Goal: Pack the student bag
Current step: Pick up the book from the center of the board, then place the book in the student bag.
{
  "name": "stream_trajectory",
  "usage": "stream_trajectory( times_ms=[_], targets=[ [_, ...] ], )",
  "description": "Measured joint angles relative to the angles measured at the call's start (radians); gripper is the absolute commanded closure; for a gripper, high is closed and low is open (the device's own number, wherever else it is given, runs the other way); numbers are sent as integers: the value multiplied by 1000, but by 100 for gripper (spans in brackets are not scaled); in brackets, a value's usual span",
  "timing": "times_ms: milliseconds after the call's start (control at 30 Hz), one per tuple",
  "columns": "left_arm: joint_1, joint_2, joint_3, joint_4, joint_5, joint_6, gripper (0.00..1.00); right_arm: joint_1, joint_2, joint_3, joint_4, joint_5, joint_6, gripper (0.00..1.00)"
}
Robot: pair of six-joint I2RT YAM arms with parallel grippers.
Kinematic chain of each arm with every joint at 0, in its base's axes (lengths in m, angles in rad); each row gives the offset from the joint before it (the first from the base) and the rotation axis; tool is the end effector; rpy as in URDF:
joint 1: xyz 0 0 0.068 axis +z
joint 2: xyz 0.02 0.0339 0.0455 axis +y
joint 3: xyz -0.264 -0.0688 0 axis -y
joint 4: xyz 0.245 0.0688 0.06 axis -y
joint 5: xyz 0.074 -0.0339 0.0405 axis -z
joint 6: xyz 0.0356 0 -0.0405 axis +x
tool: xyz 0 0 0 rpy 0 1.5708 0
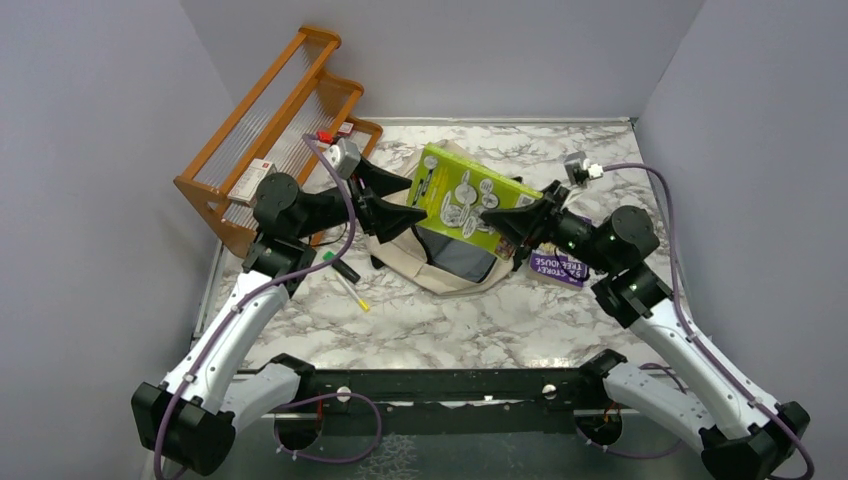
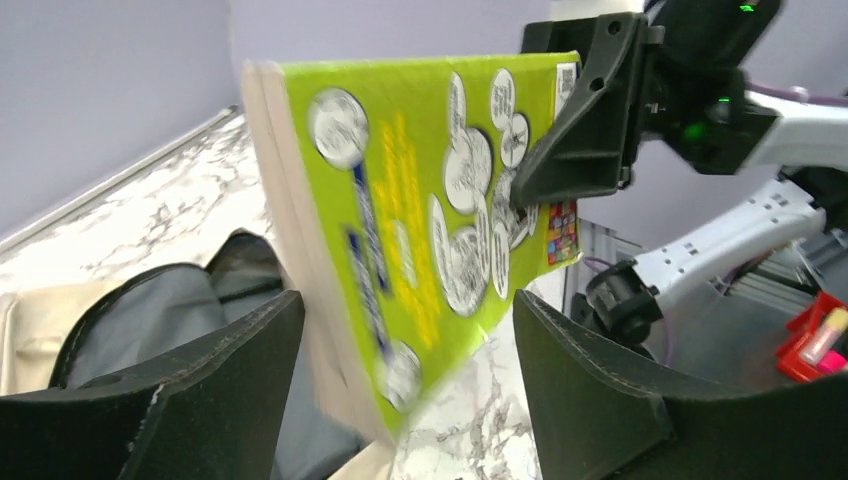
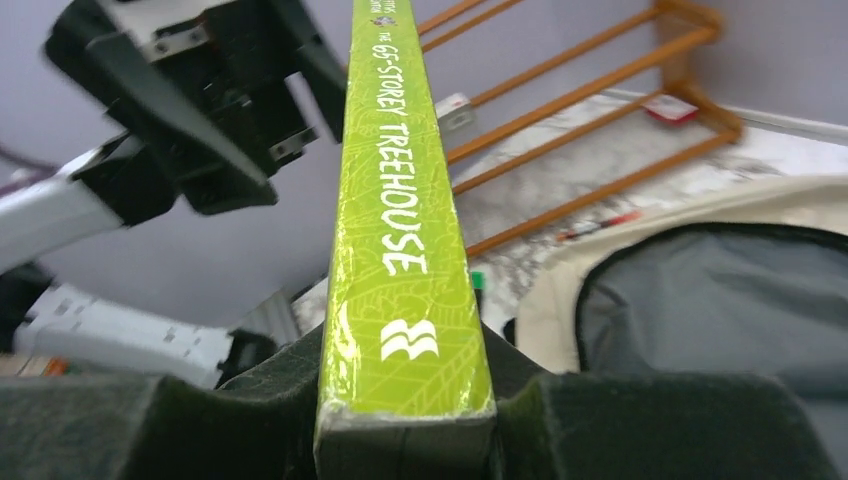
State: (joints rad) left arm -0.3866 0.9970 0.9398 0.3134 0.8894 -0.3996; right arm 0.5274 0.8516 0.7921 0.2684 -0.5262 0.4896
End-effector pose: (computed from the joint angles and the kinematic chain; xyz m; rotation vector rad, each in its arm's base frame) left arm 0.1915 -0.1078 0.4055 0.7944 1.3055 -1.2178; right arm 0.1610 0.1145 0.3792 -0.5000 1.4143 1.1903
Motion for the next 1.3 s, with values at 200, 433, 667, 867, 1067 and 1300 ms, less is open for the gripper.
stream_trajectory(
  times_ms=[200,433,667,867,1067,1300],
  targets=[
    [-1,26,15,-148,-142,111,16,-11,-33,57,-303,463,-3,99],
    [-1,166,70,-293,-274,200,16,-58,82,80,-594,705,14,100],
    [-66,288,113,-406,-395,290,14,-522,160,75,-612,371,64,99],
    [-222,443,251,-483,-589,412,14,-750,163,-36,-510,63,169,99],
    [-310,616,340,-534,-741,495,16,-756,157,-80,-462,-81,236,100],
    [-354,843,489,-595,-910,550,17,-757,137,-72,-418,-148,254,99]
  ],
)
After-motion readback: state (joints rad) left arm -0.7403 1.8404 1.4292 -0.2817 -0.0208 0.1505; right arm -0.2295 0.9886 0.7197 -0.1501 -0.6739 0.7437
